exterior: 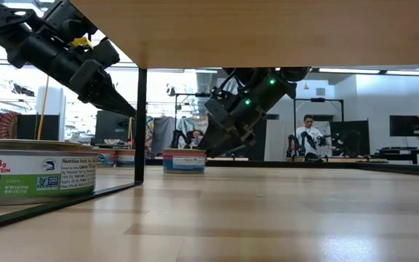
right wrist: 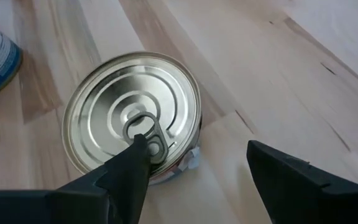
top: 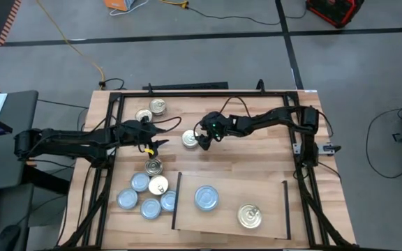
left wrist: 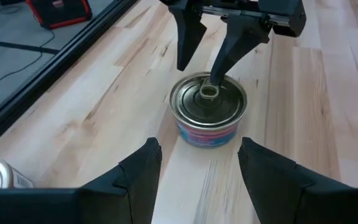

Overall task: Stack canned seafood by type on shelf
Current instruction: Stack the blue-pink tuna can on the top of the blue-pink tuna can on the shelf

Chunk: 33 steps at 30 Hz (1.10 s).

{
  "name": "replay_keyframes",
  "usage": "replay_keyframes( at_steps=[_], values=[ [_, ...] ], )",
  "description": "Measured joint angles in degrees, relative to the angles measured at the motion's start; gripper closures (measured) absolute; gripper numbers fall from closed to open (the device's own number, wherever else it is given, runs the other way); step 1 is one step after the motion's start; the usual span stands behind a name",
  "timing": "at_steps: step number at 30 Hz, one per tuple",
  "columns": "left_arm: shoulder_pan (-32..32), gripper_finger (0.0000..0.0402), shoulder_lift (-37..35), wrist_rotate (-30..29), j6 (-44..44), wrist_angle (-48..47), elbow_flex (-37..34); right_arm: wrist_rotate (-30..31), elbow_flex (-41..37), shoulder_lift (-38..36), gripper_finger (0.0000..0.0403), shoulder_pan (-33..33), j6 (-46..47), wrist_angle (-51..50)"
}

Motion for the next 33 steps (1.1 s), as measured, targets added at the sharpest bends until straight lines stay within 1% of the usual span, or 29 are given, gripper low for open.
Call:
replay_keyframes(
  at_steps=[3,11,14,19,22,26,31,33],
  values=[
    [0.00,0.0196,0.00,0.00,-0.08,0.02,0.00,0.00,-0.02,-0.39,0.0112,0.00,-0.87,-2.22],
    [0.00,0.0196,0.00,0.00,0.00,-0.42,0.00,-0.33,-0.21,-1.63,0.0113,-0.72,-2.07,-4.32],
    [0.00,0.0196,0.00,0.00,-0.06,-0.69,0.00,-0.33,-0.24,-2.84,0.0113,-0.74,-3.62,-7.63],
    [0.00,0.0196,0.02,0.00,0.05,-1.40,0.00,-0.28,-0.36,-5.54,0.0113,-0.70,-3.59,-13.22],
    [0.00,0.0196,0.02,0.00,0.03,-1.62,0.00,-0.24,-0.44,-7.64,0.0113,-0.71,-1.85,-16.91],
    [0.00,0.0196,0.02,0.00,0.01,-1.66,0.01,-0.27,-0.59,-9.95,0.0113,-1.63,3.06,-21.21],
    [0.00,0.0196,0.02,0.02,-0.88,-2.87,0.02,-0.81,-0.59,-9.66,0.0113,-1.19,9.01,-21.31],
    [0.00,0.0196,0.01,0.02,-1.22,-3.96,0.02,0.46,-0.39,-9.67,0.0113,-1.01,10.98,-23.60]
  ],
)
